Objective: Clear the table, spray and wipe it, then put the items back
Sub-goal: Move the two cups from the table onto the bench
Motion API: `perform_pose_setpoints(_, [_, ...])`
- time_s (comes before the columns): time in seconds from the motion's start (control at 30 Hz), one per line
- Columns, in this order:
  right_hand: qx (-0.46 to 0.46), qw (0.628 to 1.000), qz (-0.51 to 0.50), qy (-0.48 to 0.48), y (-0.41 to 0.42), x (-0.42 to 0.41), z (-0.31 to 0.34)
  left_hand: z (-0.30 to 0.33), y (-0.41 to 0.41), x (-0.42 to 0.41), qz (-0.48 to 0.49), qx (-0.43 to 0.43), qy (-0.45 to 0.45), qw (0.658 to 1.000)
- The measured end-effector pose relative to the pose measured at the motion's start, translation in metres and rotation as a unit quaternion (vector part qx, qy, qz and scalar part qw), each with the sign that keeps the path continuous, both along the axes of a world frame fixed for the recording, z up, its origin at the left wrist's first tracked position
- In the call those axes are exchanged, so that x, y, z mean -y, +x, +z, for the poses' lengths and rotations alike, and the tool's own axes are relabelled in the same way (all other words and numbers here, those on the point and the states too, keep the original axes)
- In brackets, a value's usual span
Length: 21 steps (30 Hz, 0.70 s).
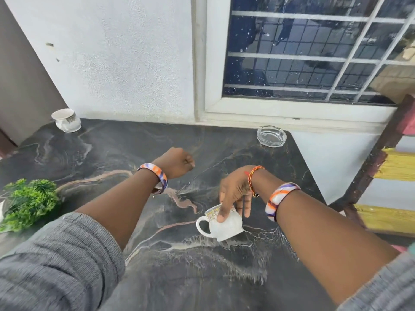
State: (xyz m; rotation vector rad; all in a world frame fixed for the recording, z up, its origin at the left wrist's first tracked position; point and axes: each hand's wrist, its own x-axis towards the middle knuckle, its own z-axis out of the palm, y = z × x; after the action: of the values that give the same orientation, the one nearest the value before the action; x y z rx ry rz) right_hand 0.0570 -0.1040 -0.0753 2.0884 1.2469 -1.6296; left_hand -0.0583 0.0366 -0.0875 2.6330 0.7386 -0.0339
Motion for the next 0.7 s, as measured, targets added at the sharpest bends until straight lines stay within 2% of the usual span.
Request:
perform_pose_setpoints(0.1, [-0.016, 1.000, 0.002, 0.019, -0.001, -0.018, 0.000, -0.007, -0.010, -0.019, 0.018, 0.008, -0.017, 1.000])
perform_pose_setpoints(0.27, [-0.048, 0.981, -0.073, 0.171, -0.019, -0.068, 0.003, -0.010, -0.028, -0.064, 0.057, 0.046, -0.020, 0.997])
perform_pose_setpoints(0.37, [-0.096, 0.948, -0.154, 0.262, -0.031, -0.105, -0.006, -0.017, -0.045, -0.113, 0.137, 0.088, -0.006, 0.987])
perform_pose_setpoints(0.47, [-0.127, 0.909, -0.229, 0.325, -0.049, -0.146, -0.019, -0.023, -0.070, -0.174, 0.248, 0.112, 0.043, 0.961])
perform_pose_setpoints(0.6, [-0.180, 0.854, -0.336, 0.353, -0.065, -0.183, -0.034, -0.020, -0.103, -0.238, 0.374, 0.109, 0.086, 0.917])
perform_pose_setpoints(0.7, [-0.208, 0.818, -0.396, 0.362, -0.076, -0.205, -0.044, -0.024, -0.124, -0.286, 0.440, 0.100, 0.061, 0.890])
